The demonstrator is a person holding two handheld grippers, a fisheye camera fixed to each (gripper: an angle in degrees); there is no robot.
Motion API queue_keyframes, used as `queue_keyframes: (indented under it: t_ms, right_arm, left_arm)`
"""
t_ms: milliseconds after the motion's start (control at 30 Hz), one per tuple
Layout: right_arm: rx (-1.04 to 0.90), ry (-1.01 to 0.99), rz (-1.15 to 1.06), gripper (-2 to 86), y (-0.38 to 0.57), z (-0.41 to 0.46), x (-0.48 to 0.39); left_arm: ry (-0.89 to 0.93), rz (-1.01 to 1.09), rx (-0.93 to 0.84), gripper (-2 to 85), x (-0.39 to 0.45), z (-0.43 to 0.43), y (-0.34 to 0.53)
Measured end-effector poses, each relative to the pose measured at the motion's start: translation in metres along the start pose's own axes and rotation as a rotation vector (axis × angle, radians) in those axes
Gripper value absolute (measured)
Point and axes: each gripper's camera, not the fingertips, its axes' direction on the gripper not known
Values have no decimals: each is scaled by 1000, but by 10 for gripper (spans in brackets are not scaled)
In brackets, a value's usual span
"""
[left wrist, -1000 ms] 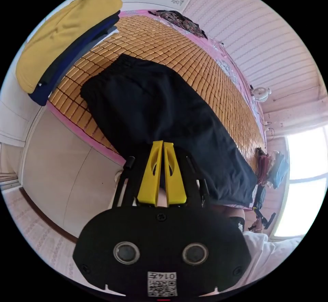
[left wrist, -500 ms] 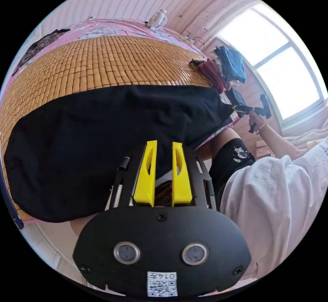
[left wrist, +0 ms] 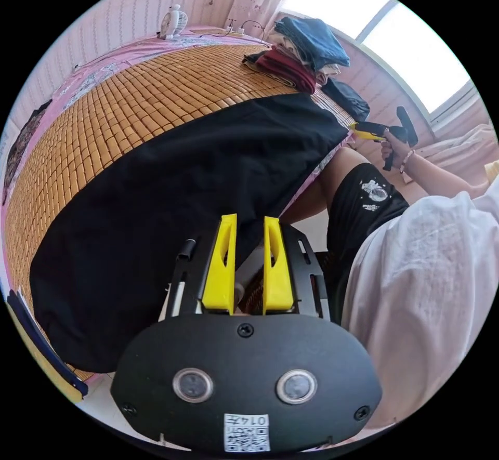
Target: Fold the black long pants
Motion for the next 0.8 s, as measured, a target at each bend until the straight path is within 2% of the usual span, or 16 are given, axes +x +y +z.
queue_keyframes:
  t_ms: [100, 167, 267, 400, 533, 600, 733, 800]
  right_arm:
    - [-60, -19, 40, 123, -5, 16, 11]
    - [-142, -69, 61, 78, -12, 26, 14]
    - [-187, -36, 19, 34, -18, 21, 4]
    - [-132, -78, -130, 18, -31, -8, -27]
    - [41, -153, -248, 13, -41, -58, -54]
    - [65, -122, -228, 13, -35, -63, -45]
    - [-91, -5, 11, 16, -16, -16, 16]
    - [-76, 37, 39, 17, -7, -11, 23]
  left_arm:
    - [-68, 55, -76, 88, 19, 16, -20]
    - [-151, 69, -149, 81, 29, 31, -33]
    - [-202, 86, -142, 47, 39, 28, -43]
    - [-151, 86, -157, 1, 43, 24, -51]
    - [-132, 120, -125, -9, 57, 15, -58]
    - [-98, 148, -90, -9, 66, 10, -59]
    - [-30, 148, -61, -10, 76, 12, -65]
    - [-35, 139, -70, -10, 80, 16, -67]
